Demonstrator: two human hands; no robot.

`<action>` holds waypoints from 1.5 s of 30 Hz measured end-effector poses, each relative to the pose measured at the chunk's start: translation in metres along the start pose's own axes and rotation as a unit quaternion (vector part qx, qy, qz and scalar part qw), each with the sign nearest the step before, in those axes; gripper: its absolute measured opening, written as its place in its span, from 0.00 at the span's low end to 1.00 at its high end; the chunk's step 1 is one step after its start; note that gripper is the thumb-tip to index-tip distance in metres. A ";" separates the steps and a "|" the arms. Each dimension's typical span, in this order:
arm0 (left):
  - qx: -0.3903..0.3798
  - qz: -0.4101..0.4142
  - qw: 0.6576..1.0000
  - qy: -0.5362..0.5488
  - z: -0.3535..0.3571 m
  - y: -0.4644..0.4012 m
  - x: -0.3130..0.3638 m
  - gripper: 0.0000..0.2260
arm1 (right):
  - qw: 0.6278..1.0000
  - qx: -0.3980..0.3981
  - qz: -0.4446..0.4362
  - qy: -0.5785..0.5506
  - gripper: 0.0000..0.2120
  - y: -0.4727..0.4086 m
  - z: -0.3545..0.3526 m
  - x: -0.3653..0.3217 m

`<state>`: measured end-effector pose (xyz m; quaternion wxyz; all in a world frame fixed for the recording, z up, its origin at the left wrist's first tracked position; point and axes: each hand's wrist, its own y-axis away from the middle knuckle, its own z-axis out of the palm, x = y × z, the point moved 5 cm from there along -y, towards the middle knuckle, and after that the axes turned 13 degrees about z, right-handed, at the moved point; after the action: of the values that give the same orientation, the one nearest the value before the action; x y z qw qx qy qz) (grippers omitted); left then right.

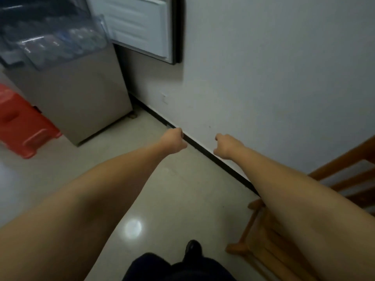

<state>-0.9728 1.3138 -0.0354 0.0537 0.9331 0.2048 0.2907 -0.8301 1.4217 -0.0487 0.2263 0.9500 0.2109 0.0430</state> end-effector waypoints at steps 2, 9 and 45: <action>-0.001 -0.023 1.000 0.007 -0.002 -0.007 -0.009 0.17 | 1.000 -0.011 -0.019 0.022 0.24 -0.020 -0.005 -0.012; 0.057 -0.132 0.988 0.053 -0.057 -0.034 -0.091 0.18 | 0.991 -0.023 -0.111 0.064 0.24 -0.086 -0.024 -0.109; 0.291 -0.205 0.931 0.076 -0.479 -0.336 -0.470 0.14 | 0.919 0.091 -0.383 0.000 0.21 -0.397 -0.283 -0.714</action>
<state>-1.7123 1.4160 0.0414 -0.1778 0.8209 0.4703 0.2707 -1.6797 1.5590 0.0363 0.1382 0.8130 0.5617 -0.0665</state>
